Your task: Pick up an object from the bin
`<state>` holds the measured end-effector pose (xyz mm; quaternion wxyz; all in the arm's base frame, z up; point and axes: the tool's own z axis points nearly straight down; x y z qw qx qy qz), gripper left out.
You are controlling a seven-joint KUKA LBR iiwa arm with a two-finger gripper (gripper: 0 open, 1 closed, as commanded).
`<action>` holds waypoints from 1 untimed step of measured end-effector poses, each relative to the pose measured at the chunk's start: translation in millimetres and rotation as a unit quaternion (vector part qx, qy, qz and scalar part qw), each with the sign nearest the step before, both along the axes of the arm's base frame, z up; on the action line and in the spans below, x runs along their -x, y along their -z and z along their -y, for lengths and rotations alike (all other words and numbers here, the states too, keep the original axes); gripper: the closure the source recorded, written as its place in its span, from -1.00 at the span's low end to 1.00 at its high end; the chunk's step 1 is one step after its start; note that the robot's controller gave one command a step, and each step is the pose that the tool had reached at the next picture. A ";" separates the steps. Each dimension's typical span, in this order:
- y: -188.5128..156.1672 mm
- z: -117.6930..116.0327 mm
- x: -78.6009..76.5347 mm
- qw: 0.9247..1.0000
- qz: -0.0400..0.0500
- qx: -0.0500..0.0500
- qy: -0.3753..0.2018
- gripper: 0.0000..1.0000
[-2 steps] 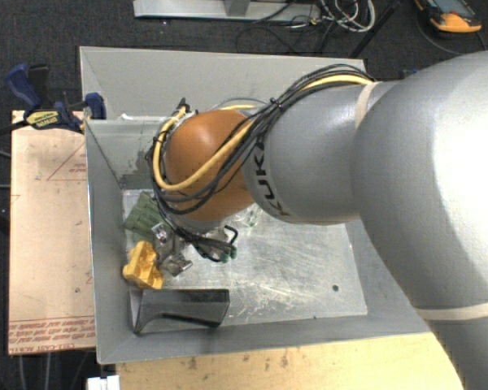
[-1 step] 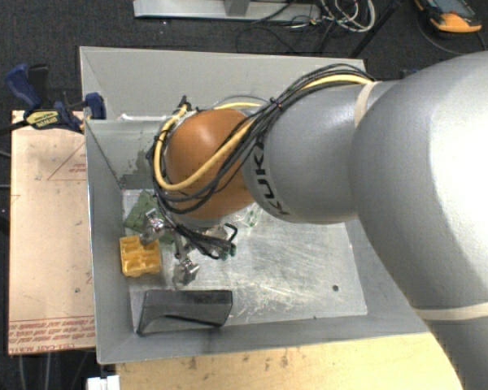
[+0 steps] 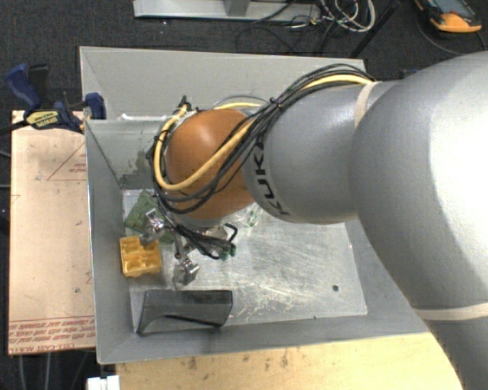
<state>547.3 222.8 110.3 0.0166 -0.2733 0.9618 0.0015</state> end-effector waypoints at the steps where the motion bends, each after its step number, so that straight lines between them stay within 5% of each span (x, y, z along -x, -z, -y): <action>1: 9.6 -8.5 -7.7 0.999 -0.003 0.005 -0.051 -1.00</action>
Offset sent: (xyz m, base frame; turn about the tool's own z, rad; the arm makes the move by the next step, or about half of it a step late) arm 0.0307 0.0187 -0.0403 -0.3008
